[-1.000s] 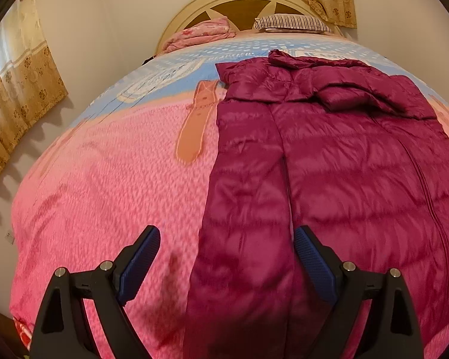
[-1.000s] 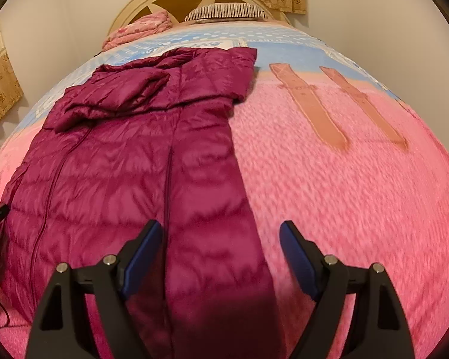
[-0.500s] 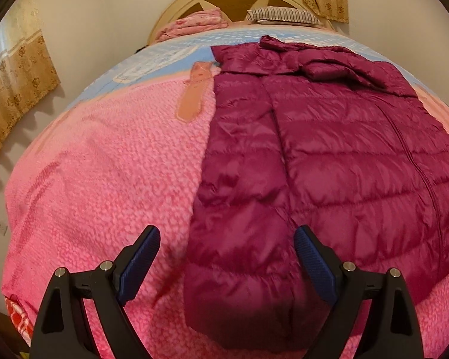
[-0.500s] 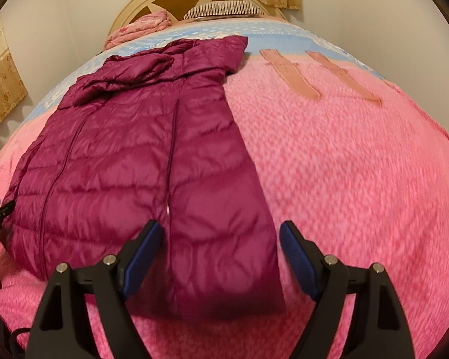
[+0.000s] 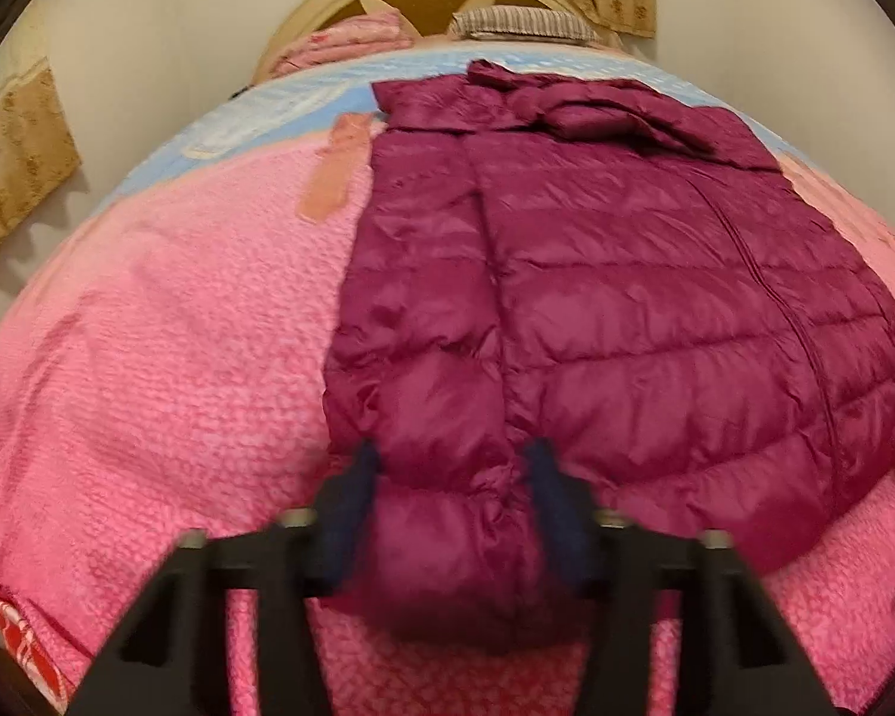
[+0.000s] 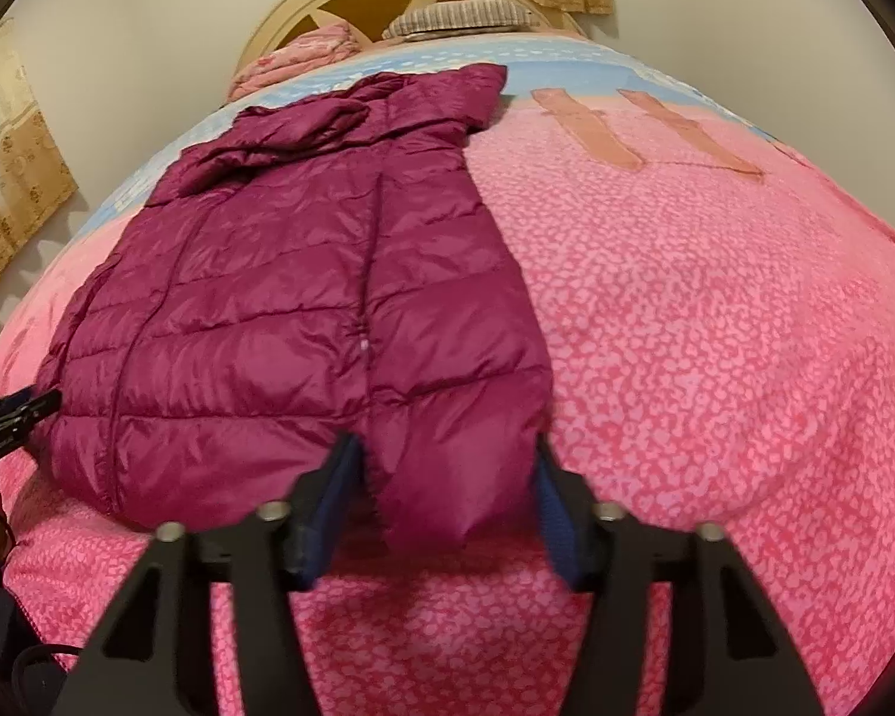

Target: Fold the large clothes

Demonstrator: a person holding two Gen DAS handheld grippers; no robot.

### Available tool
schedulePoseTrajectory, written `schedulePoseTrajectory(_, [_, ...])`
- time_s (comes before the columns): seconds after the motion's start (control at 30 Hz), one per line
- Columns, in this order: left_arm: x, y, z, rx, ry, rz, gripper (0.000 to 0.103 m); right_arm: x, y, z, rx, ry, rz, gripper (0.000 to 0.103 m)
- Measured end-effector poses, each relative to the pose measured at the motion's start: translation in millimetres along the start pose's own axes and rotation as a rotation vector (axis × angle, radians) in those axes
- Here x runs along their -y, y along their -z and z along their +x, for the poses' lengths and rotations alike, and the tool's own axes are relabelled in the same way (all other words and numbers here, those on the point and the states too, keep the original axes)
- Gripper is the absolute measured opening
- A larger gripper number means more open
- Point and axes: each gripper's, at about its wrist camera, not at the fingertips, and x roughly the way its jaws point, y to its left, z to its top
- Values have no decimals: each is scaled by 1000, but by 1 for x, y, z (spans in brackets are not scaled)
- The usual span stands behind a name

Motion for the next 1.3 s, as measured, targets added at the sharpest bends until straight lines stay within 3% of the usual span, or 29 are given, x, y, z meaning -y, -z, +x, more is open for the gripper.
schedulePoseTrajectory(0.03, [0,1,-1,0,8,2,26,-1,0,0,-4,-16,-5,34])
schedulePoseTrajectory(0.07, [1,1,-2,6,11,5,15,-3,0,-2,-2,-40,-10,21])
schedulePoseTrajectory(0.13, [3,-1,-12,40,7,26,6,-7,0,-8,24,-60,-20,16])
schedulePoseTrajectory(0.27, [3,-6,-39,126,-8,59,4,-17,-3,-27,98,-48,-55,11])
schedulePoseTrajectory(0.57, [-27,-24,-115,290,31,24,2,-25,-20,-94,243,-117,-44,9])
schedulePoseTrajectory(0.83, [-45,-32,-192,431,53,25,2,-49,-37,-176,443,-153,-103,8])
schedulePoseTrajectory(0.93, [-47,-50,-183,440,44,42,2,-54,-56,-178,482,-145,-119,8])
schedulePoseTrajectory(1.13, [-47,-110,-115,421,31,40,2,-49,-110,-126,490,-113,-60,8])
schedulePoseTrajectory(1.3, [-55,-159,-70,419,87,2,2,-37,-137,-93,467,-87,3,8])
